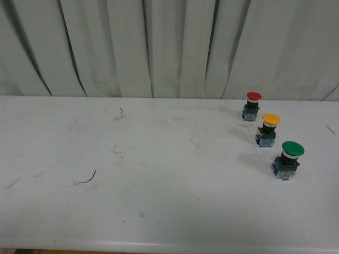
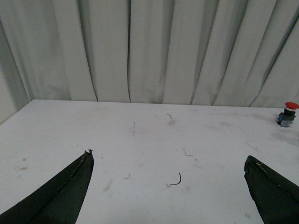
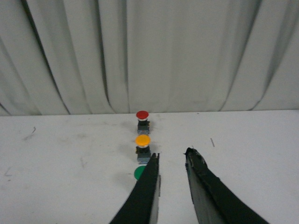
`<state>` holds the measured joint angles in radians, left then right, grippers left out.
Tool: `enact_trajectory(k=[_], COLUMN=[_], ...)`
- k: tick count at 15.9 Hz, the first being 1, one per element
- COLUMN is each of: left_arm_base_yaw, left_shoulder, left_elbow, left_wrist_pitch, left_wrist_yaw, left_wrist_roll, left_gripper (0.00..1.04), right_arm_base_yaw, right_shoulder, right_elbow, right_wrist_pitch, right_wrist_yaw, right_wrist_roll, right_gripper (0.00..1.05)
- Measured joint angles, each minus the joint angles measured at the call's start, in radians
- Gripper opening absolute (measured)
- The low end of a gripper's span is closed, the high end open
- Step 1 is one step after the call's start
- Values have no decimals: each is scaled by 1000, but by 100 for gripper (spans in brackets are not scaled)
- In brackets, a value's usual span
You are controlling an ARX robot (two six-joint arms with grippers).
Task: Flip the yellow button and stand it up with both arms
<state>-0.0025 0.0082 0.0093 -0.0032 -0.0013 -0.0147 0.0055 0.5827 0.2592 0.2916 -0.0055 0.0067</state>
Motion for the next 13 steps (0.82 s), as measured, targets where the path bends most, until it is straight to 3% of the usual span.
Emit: enact_trajectory(k=[3,13], left_arm_base_yaw=[0,0], left_shoulder=[0,0], left_elbow=[0,0], left_wrist_pitch=[0,0], left_wrist_yaw=[1,1], left_wrist_roll=[0,0], left_gripper=[98,98], right_arm_base_yaw=[-5,-6], right_shoulder=[-76,-332], right_elbow=[-48,-213], right_wrist_pitch=[6,-86], right_wrist_yaw=[5,6], right_wrist_roll=[0,-3], right_gripper=[3,2])
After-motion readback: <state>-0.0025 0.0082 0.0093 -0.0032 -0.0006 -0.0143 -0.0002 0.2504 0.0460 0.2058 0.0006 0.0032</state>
